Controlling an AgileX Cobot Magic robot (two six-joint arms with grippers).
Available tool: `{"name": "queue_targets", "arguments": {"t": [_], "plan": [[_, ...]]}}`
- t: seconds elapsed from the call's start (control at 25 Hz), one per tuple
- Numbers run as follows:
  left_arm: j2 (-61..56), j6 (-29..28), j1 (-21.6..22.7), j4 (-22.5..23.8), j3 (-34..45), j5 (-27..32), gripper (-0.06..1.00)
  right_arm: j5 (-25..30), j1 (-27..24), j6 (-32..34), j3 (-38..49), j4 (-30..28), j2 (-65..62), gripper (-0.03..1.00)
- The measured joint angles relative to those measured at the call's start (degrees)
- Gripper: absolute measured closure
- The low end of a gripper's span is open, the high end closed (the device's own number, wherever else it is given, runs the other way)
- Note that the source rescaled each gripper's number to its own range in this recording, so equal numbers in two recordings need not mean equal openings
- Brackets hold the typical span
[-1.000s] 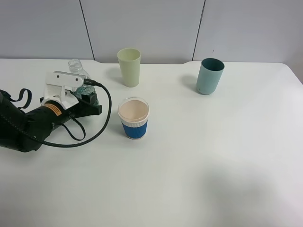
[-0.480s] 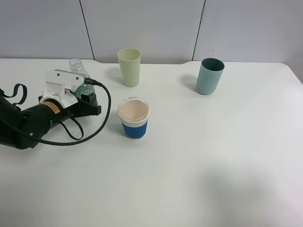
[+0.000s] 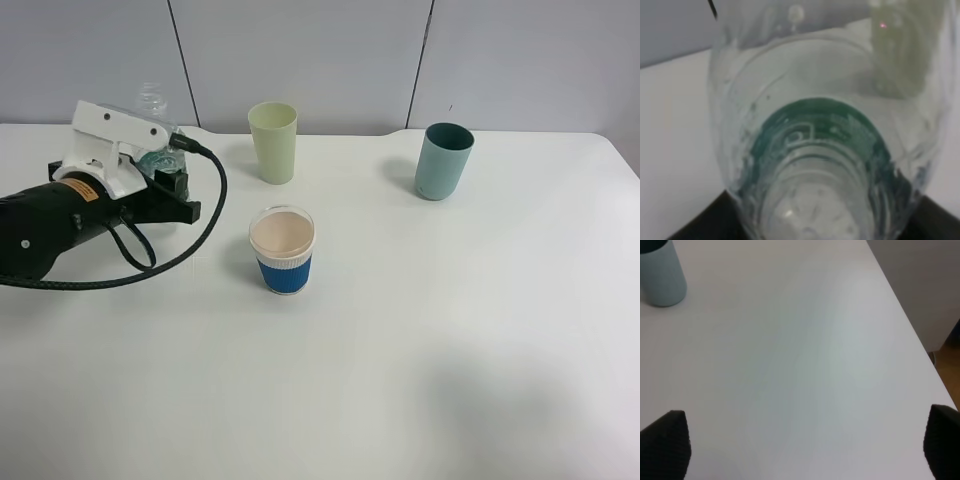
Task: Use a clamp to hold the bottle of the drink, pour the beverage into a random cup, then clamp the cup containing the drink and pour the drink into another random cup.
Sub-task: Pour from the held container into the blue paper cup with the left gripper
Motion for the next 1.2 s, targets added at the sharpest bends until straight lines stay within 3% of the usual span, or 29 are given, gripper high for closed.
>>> {"name": "queue_targets", "arguments": {"t": [0.44,0.68,0.8,1.2], "plan": [[-7.40,35.19,-12.60,-24.87,0.03,1.75,0.94,0.00,0.00,0.00,0.00,0.00,0.00,0.17],[-7.40,51.57,-17.79,-35.20,-0.49,0.54,0.94,0.00,0.00,0.00,0.00,0.00,0.00,0.17],[-7.47,54.83,-18.19,-36.32,-0.64,0.26,0.94,0.00,0.00,0.00,0.00,0.00,0.00,0.17],[-7.47,56.02,-18.26,-38.28,-0.64,-1.20,0.94,0.00,0.00,0.00,0.00,0.00,0.00,0.17]]}}
